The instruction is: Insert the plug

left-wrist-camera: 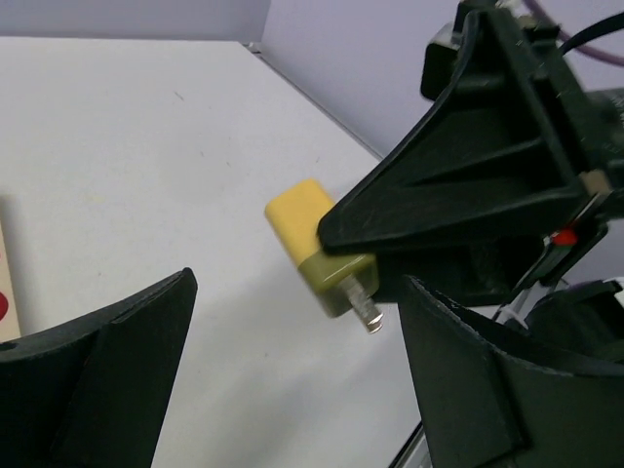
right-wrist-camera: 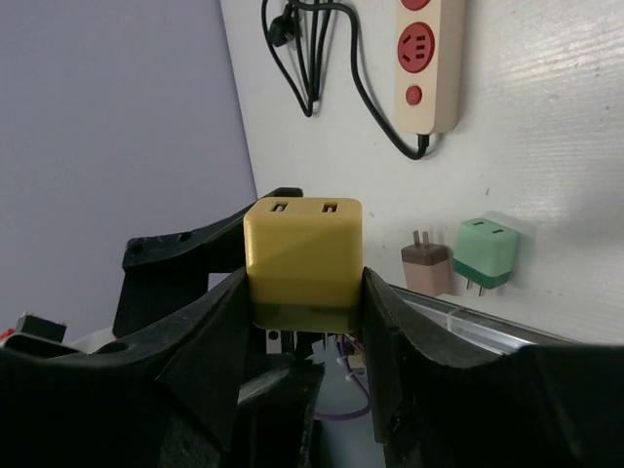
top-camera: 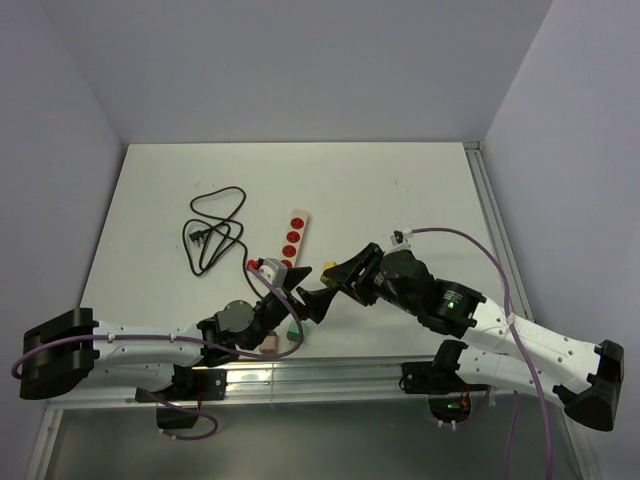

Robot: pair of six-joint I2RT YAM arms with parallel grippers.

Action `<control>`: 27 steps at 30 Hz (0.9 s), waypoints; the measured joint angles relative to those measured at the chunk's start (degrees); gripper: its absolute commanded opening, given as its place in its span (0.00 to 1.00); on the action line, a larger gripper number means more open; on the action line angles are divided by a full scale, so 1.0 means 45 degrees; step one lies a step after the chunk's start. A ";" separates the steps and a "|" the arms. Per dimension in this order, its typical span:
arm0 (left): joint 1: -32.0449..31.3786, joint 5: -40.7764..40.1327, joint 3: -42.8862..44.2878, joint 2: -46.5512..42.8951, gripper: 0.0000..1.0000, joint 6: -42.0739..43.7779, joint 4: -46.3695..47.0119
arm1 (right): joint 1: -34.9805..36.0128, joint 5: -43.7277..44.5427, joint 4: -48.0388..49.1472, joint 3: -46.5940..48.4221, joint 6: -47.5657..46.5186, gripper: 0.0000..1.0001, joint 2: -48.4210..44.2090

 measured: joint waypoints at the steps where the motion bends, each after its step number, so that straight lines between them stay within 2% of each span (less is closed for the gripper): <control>1: 0.0000 -0.0015 0.0087 0.0068 0.90 0.0000 0.0107 | 0.0000 0.0000 0.0029 0.0000 0.0068 0.00 0.0078; 7: 0.0000 -0.0121 0.0393 0.0272 0.87 -0.0083 0.0427 | 0.0000 0.0000 0.0345 -0.0092 0.0214 0.00 0.0316; 13: -0.0015 -0.0335 0.0869 0.0729 0.79 -0.0359 0.0233 | 0.0029 0.0131 0.0743 -0.0189 0.0393 0.00 0.0267; 16: -0.0015 -0.0529 0.0894 0.0806 0.71 -0.0471 0.0233 | 0.0092 0.0160 0.0850 -0.0189 0.0432 0.00 0.0214; 18: -0.0019 -0.0656 0.0903 0.0840 0.63 -0.0622 0.0228 | 0.0151 0.0170 0.0908 -0.0189 0.0442 0.00 0.0209; 22: -0.0034 -0.0801 0.0967 0.0855 0.39 -0.0826 0.0228 | 0.0287 0.0291 0.1069 -0.0189 0.0495 0.00 0.0214; 23: -0.0068 -0.0835 0.1010 0.0855 0.28 -0.0908 0.0214 | 0.0316 0.0355 0.1117 -0.0189 0.0495 0.00 0.0214; 24: -0.0083 -0.0850 0.1049 0.0855 0.23 -0.1039 0.0204 | 0.0335 0.0476 0.1180 -0.0189 0.0481 0.00 0.0214; 25: -0.0097 -0.0889 0.1098 0.0855 0.12 -0.1127 0.0194 | 0.0359 0.0554 0.1253 -0.0189 0.0471 0.00 0.0214; 27: -0.0083 -0.0908 0.1146 0.0850 0.00 -0.1409 0.0185 | 0.0393 0.0704 0.1355 -0.0189 0.0418 0.09 0.0214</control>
